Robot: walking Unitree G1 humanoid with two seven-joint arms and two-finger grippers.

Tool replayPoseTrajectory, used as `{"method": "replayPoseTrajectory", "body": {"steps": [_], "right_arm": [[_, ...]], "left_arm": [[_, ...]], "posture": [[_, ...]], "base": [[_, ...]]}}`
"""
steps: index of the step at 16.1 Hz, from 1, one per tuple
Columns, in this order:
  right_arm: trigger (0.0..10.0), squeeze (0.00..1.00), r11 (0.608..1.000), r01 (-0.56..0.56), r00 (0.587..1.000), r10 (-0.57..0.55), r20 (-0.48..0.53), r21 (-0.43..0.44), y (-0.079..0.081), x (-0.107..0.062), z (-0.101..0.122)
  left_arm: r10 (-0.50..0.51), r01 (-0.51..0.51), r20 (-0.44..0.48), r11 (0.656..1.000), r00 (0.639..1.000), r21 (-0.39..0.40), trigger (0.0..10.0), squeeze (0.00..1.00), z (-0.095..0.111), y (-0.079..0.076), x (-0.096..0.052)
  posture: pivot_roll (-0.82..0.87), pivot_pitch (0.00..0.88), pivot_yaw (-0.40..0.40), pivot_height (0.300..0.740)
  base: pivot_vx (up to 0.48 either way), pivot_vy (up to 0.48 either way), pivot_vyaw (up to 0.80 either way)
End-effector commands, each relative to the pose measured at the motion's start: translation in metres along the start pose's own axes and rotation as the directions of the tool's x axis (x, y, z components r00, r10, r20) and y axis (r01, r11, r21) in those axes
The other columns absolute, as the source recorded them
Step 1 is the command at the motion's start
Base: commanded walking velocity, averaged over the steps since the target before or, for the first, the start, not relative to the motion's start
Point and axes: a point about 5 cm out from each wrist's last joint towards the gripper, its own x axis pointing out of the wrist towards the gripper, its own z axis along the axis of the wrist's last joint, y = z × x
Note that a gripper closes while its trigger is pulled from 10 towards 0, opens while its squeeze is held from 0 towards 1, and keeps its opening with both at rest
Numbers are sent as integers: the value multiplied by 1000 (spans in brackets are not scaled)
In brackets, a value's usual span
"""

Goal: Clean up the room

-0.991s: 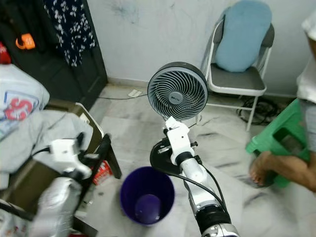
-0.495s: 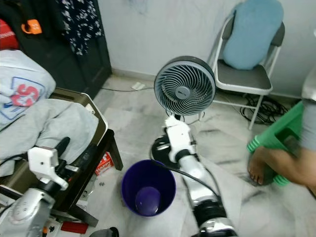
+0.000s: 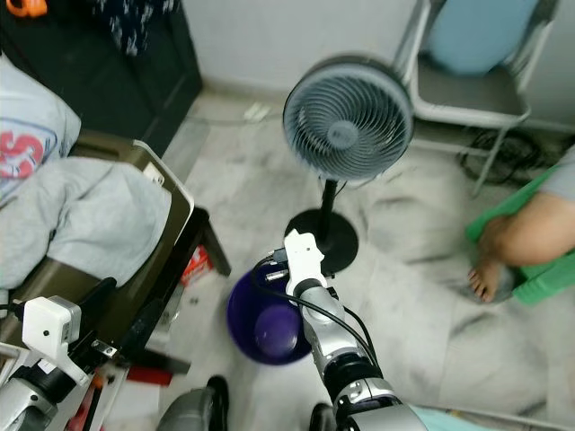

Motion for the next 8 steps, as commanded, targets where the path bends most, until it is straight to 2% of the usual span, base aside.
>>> {"method": "replayPoseTrajectory", "body": {"steps": [1,3,4,5,6,8], "right_arm": [[10000,0,999,15,999,-13,-45,31,4,-1,-8],[10000,0,997,76,990,-78,-118,-25,-2,-3,-20],[10000,0,995,95,985,-99,-142,-31,-5,-4,-25],[10000,0,993,116,977,-118,-178,-24,-7,-6,-30],[10000,0,984,178,952,-170,-253,10,-14,-8,-39],[10000,0,985,173,950,-164,-265,10,-13,-8,-39]], "left_arm": [[-32,32,-7,999,999,9,10000,0,6,-3,-5],[-107,107,-10,991,994,75,10000,0,18,-13,-3],[-105,105,-5,991,995,78,10000,0,20,-13,-2],[-100,99,2,992,995,73,10000,0,23,-13,1],[-123,121,26,990,992,69,10000,0,30,-18,10],[-149,146,32,986,988,76,10000,0,33,-23,14]], "posture": [[277,386,63,740],[296,418,92,740],[296,418,93,740],[295,420,98,740],[299,427,100,740],[307,428,105,740]], "base": [[0,0,0],[0,0,0],[0,0,0],[0,0,0],[0,0,0],[0,0,0]]}}
